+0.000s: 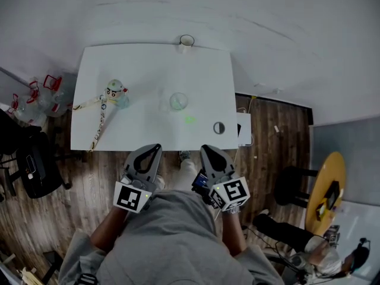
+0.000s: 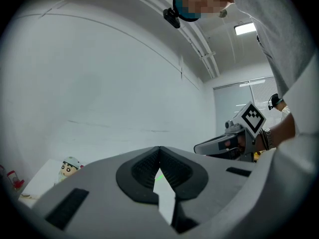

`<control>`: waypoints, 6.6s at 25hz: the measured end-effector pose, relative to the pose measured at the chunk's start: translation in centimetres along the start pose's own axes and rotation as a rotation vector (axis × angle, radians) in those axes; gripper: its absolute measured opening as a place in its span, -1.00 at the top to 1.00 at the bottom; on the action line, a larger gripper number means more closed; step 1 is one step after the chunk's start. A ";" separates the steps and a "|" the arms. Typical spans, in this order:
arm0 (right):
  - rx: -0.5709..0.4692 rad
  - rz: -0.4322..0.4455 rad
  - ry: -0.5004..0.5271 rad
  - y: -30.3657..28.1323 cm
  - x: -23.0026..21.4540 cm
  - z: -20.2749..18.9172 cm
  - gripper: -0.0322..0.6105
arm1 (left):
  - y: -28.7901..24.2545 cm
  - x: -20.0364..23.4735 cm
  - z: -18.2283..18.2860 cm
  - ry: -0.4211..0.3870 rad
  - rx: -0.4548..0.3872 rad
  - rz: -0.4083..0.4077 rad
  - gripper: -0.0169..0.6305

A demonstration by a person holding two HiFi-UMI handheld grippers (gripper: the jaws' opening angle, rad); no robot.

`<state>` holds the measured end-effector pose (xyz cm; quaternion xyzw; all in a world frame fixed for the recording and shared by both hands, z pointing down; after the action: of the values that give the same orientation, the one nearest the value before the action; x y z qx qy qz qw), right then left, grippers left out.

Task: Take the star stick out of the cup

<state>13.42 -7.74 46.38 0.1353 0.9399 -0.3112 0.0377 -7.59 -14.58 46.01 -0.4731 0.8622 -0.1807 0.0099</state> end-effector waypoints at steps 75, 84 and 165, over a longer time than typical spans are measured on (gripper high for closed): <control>0.386 0.266 0.609 -15.9 -8.8 0.4 0.69 | -5.6 -4.0 -0.5 0.232 0.013 0.598 0.85; 0.366 0.189 0.506 -15.9 -10.3 1.0 0.76 | -6.3 -3.8 0.0 0.209 0.014 0.553 0.85; -0.070 -0.269 -0.022 1.7 1.1 2.6 0.76 | 3.8 2.2 3.5 -0.063 -0.105 0.065 0.85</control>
<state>12.77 -7.70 43.14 0.0033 0.9594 -0.2819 0.0105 -11.25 -15.55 41.84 -0.4501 0.8847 -0.1198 0.0178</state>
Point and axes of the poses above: the fingertips, and each gripper's own axes: y backward along the fingers, x to its left, z out of its top, the point moved 8 cm from there along y, backward along the fingers, and after that the axes turned 15 degrees about x, right-handed, at the moved point
